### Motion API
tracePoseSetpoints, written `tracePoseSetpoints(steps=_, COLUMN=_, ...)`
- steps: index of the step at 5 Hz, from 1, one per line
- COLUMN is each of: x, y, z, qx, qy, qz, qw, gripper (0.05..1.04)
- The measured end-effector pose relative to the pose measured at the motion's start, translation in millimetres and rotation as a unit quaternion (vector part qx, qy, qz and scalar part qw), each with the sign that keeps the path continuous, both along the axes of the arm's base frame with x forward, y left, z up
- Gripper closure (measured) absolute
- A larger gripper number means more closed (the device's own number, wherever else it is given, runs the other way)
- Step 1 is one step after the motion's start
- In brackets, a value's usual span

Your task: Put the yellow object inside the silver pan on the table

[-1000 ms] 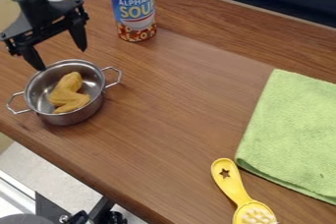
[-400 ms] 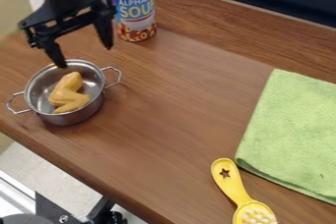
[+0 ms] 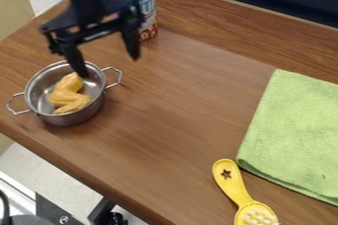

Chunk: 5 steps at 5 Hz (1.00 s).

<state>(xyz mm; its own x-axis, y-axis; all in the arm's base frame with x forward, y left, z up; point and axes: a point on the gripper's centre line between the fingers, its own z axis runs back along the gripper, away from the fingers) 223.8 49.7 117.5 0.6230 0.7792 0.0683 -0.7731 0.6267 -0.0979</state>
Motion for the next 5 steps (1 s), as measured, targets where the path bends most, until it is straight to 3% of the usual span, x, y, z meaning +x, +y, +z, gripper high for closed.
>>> tracePoseSetpoints(steps=3, x=6.4, y=-43.4, z=-6.6, qx=0.005, qy=-0.015, qz=-0.023, qw=0.9996, gripper=0.083)
tracePoseSetpoints(steps=5, x=50.5, y=-52.0, z=6.1, qx=-0.010, qy=-0.040, qz=0.034, qw=0.9986, gripper=0.083)
